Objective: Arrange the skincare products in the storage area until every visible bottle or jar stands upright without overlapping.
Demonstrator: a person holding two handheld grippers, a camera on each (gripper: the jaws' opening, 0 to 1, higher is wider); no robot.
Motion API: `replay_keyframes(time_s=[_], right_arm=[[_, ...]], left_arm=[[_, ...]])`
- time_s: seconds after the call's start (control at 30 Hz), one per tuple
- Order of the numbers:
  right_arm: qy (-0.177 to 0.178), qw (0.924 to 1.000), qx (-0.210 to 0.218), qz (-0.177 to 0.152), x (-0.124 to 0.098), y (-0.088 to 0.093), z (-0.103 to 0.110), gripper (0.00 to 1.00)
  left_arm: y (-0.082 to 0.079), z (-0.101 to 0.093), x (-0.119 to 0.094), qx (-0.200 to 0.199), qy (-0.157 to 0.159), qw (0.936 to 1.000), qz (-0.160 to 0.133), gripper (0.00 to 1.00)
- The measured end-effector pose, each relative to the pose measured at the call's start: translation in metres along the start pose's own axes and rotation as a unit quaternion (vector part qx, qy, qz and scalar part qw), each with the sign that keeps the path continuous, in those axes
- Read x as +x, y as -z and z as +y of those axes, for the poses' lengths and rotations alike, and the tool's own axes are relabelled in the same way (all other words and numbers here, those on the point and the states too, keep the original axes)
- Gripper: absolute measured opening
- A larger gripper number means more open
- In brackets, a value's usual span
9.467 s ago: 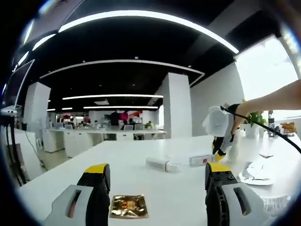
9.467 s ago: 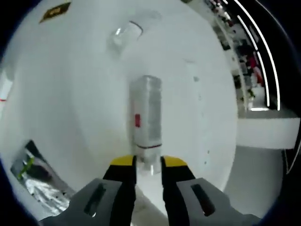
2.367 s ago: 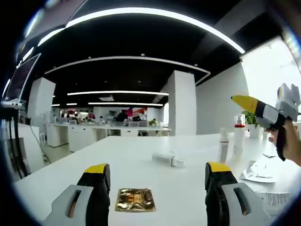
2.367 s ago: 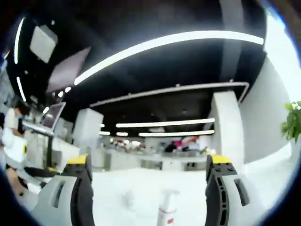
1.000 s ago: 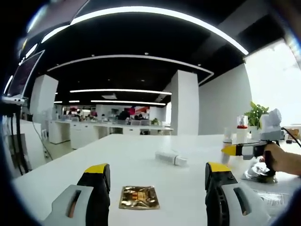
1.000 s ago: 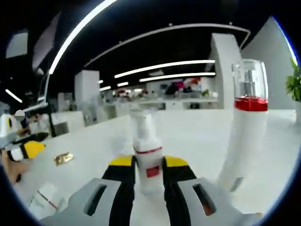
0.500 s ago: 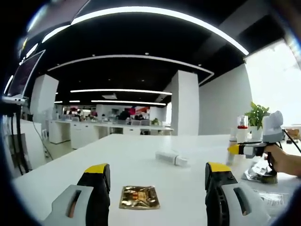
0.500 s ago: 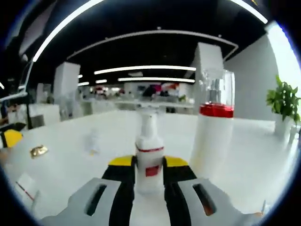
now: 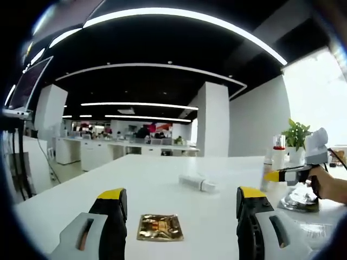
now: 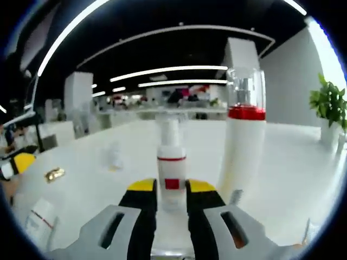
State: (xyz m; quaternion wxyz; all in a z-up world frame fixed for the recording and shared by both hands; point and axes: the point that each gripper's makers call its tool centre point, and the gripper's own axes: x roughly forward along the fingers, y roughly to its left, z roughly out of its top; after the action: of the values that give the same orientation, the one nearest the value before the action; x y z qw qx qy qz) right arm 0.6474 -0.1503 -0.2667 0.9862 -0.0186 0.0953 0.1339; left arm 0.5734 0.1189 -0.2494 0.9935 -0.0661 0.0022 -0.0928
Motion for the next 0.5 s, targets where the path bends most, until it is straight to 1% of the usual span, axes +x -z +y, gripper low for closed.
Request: replay_keyframes(time_s=[0.13, 0.23, 0.3, 0.37, 0.43, 0.5], right_arm=[[0.000, 1.0000, 0.007, -0.005, 0.000, -0.004, -0.002, 0.18], [0.003, 0.9999, 0.003, -0.014, 0.005, -0.004, -0.004, 0.21], [-0.001, 1.0000, 0.006, -0.005, 0.009, 0.000, -0.004, 0.22], [-0.001, 1.0000, 0.004, 0.005, 0.013, 0.004, -0.004, 0.20], [0.000, 1.0000, 0.001, 0.000, 0.016, 0.004, -0.005, 0.19], [0.007, 1.0000, -0.006, 0.003, 0.016, 0.003, -0.007, 0.19]], left_arm=[[0.000, 0.001, 0.001, 0.000, 0.000, 1.0000, 0.001, 0.85], [0.000, 0.002, 0.002, 0.001, 0.000, 1.0000, 0.001, 0.85], [0.001, 0.002, 0.003, 0.002, 0.000, 1.0000, 0.003, 0.85], [0.001, 0.002, 0.004, 0.003, 0.001, 1.0000, 0.003, 0.85], [0.001, 0.002, 0.004, 0.004, 0.001, 1.0000, 0.003, 0.85], [0.002, 0.002, 0.004, 0.004, 0.001, 1.0000, 0.004, 0.85]])
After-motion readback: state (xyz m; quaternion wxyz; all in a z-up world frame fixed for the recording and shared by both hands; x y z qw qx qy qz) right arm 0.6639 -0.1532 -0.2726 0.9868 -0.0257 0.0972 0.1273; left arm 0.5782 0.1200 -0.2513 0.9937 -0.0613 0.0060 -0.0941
